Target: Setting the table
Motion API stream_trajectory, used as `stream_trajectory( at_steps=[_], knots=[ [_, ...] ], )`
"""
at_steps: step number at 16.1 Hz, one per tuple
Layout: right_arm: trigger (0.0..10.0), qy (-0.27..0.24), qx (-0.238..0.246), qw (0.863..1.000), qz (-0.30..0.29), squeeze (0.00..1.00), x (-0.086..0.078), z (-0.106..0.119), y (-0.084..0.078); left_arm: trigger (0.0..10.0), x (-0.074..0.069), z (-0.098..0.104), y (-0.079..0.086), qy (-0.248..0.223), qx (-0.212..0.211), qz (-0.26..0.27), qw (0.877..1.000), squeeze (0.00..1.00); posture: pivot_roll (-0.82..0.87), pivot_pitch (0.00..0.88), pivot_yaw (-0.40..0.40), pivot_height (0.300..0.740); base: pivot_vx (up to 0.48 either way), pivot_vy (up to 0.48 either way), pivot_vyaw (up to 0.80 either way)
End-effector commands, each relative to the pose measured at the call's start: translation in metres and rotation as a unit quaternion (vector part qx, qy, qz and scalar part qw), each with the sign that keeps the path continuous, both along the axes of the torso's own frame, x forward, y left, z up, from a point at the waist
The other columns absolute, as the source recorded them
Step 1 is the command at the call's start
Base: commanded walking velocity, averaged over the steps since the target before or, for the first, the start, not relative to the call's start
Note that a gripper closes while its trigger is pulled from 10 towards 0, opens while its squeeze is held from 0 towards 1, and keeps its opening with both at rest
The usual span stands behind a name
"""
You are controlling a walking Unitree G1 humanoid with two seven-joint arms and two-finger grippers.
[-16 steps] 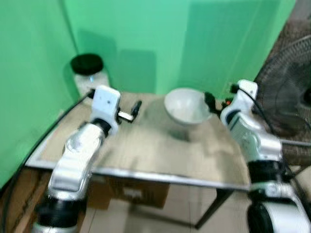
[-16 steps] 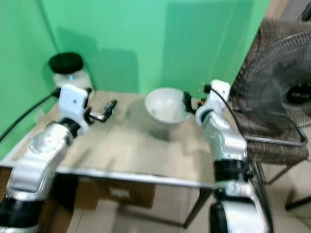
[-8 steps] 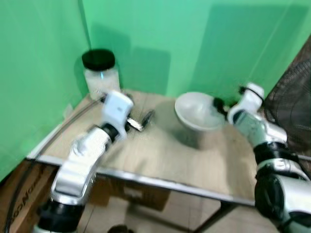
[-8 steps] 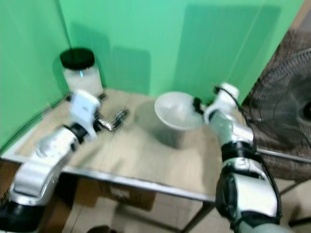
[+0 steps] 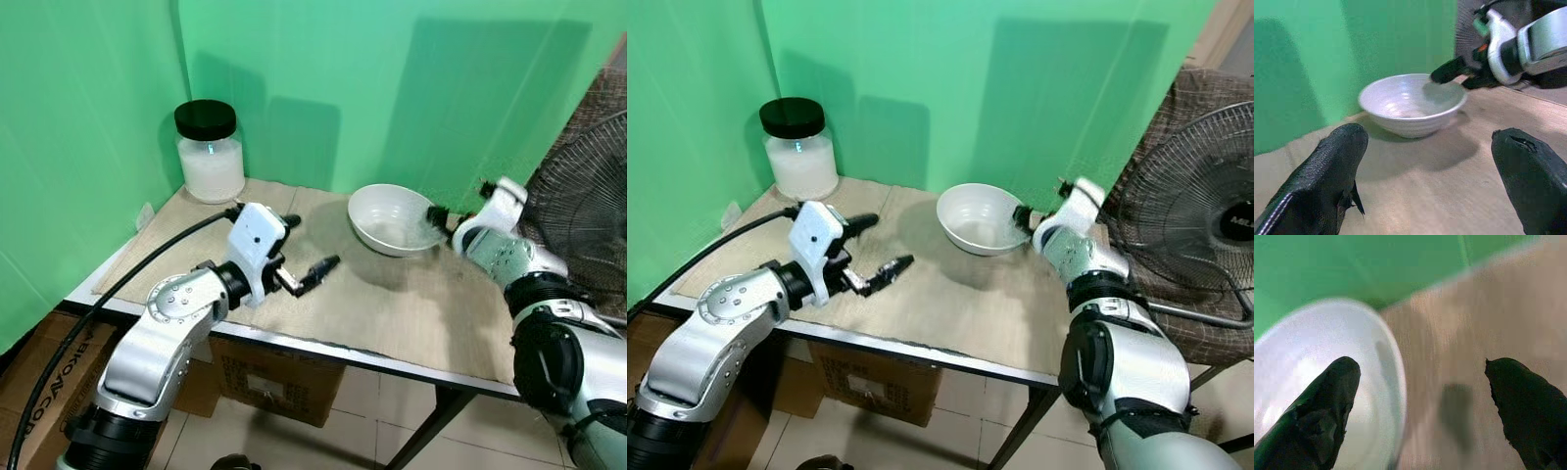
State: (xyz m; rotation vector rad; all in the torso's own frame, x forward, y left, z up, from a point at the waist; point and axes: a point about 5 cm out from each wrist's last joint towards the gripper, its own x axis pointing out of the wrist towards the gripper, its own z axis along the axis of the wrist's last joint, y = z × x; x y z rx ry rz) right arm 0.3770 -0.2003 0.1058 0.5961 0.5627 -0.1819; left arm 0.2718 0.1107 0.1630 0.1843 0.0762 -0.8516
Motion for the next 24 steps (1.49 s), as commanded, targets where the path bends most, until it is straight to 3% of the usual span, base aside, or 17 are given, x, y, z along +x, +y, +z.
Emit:
stream_trajectory(
  at_steps=[1,2,3,4,5,7,13,24],
  knots=[
    [10.0,-0.009,0.028,1.0,0.0,0.0,0.004,0.007,0.004,10.0,-0.002,0.003,-0.004,-0.003,0.002,-0.014,1.0,0.0,0.11,0.0,-0.058,0.74,0.0,0.0,0.0],
    [9.3,-0.006,0.059,0.998,0.0,0.0,0.003,0.003,0.014,10.0,-0.002,0.004,-0.005,-0.003,0.002,-0.016,1.0,0.0,0.12,0.0,-0.058,0.74,0.0,0.0,0.0],
    [4.9,-0.009,0.087,0.996,-0.002,0.0,0.004,0.002,0.02,10.0,-0.002,0.005,-0.005,-0.003,0.002,-0.017,1.0,0.0,0.12,0.0,-0.059,0.74,0.0,0.0,0.0],
    [3.9,-0.008,0.097,0.995,-0.002,0.0,0.004,0.001,0.023,10.0,-0.002,0.005,-0.005,-0.003,0.003,-0.016,1.0,0.0,0.12,0.0,-0.059,0.74,0.0,0.0,0.0],
    [1.7,-0.003,0.111,0.994,-0.003,0.0,0.003,-0.002,0.029,10.0,-0.004,0.004,-0.004,-0.002,0.003,-0.017,1.0,0.0,0.13,0.0,-0.06,0.74,0.0,0.0,0.0],
    [0.0,0.005,0.158,0.987,-0.015,0.0,0.001,-0.007,0.039,10.0,-0.005,0.004,-0.003,0.0,0.007,-0.016,1.0,0.0,0.13,0.0,-0.062,0.74,0.0,0.0,0.0],
    [0.0,0.023,0.2,0.979,-0.03,0.0,-0.003,-0.013,0.046,10.0,-0.005,0.004,-0.002,0.0,0.011,-0.015,1.0,0.0,0.14,0.0,-0.061,0.74,0.0,0.0,0.0],
    [0.0,-0.003,0.224,0.974,-0.032,0.0,0.002,-0.002,0.037,10.0,0.0,0.006,-0.003,-0.006,0.017,-0.013,1.0,0.0,0.12,0.0,-0.048,0.74,0.0,0.0,0.0]
  ],
)
